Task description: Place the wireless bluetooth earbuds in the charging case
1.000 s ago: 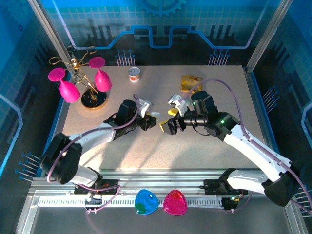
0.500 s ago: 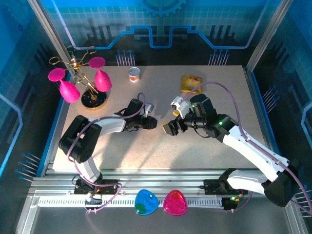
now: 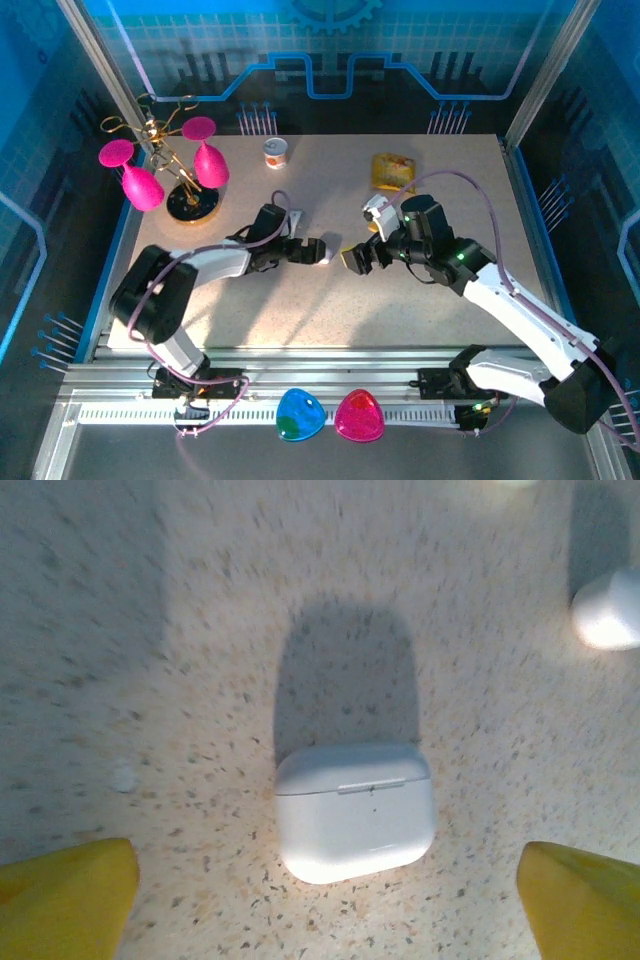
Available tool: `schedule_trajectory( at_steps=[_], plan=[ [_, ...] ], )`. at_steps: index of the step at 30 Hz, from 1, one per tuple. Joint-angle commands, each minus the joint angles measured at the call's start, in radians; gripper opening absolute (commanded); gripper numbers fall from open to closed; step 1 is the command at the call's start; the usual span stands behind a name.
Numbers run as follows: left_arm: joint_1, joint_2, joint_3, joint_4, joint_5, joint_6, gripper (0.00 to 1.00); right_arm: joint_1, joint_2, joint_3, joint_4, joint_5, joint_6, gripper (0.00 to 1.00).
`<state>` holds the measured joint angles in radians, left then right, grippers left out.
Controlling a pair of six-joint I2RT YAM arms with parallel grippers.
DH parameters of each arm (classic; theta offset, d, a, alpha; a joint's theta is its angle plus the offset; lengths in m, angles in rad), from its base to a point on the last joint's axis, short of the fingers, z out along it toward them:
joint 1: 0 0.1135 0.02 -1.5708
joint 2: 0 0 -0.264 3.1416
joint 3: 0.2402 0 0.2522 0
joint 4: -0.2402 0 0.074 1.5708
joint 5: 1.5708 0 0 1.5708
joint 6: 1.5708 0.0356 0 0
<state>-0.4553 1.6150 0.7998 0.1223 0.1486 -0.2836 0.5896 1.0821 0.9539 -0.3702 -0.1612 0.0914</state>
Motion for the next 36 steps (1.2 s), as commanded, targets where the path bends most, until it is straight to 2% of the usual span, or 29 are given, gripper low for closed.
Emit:
schedule_trajectory(
  at_steps=[1,4,8,14,17,21,24,26,30,32,34,36],
  plan=[
    [0.006,-0.133,-0.075,0.147,-0.148,0.045,0.99,-0.068,-0.048,-0.062,0.11,0.103,0.055,1.0],
    [0.01,-0.216,-0.138,0.202,-0.265,0.098,0.99,-0.161,-0.077,-0.161,0.214,0.159,0.084,1.0],
    [0.03,-0.325,-0.223,0.249,-0.374,0.17,0.99,-0.26,-0.065,-0.273,0.402,0.247,0.024,1.0],
    [0.091,-0.483,-0.361,0.335,-0.482,0.313,0.99,-0.345,0.039,-0.381,0.585,0.337,-0.047,1.0],
    [0.151,-0.539,-0.432,0.4,-0.489,0.356,0.99,-0.388,0.074,-0.451,0.723,0.337,-0.069,1.0],
    [0.295,-0.46,-0.5,0.532,-0.445,0.305,0.99,-0.467,0.147,-0.528,0.92,0.297,-0.05,1.0],
    [0.356,-0.35,-0.525,0.685,-0.411,0.294,0.99,-0.499,0.215,-0.542,1.001,0.275,-0.068,1.0],
    [0.378,-0.325,-0.497,0.662,-0.371,0.302,0.99,-0.508,0.251,-0.56,1.071,0.274,-0.081,1.0],
    [0.436,-0.202,-0.454,0.757,-0.301,0.274,0.99,-0.525,0.352,-0.589,1.228,0.266,-0.086,1.0],
    [0.455,-0.146,-0.412,0.723,-0.268,0.258,0.99,-0.53,0.404,-0.599,1.299,0.259,-0.084,1.0],
    [0.463,-0.083,-0.404,0.761,-0.24,0.258,0.99,-0.537,0.466,-0.603,1.362,0.242,-0.079,1.0],
    [0.463,-0.062,-0.427,0.821,-0.225,0.265,0.99,-0.546,0.448,-0.589,1.302,0.235,-0.071,1.0]
  ],
)
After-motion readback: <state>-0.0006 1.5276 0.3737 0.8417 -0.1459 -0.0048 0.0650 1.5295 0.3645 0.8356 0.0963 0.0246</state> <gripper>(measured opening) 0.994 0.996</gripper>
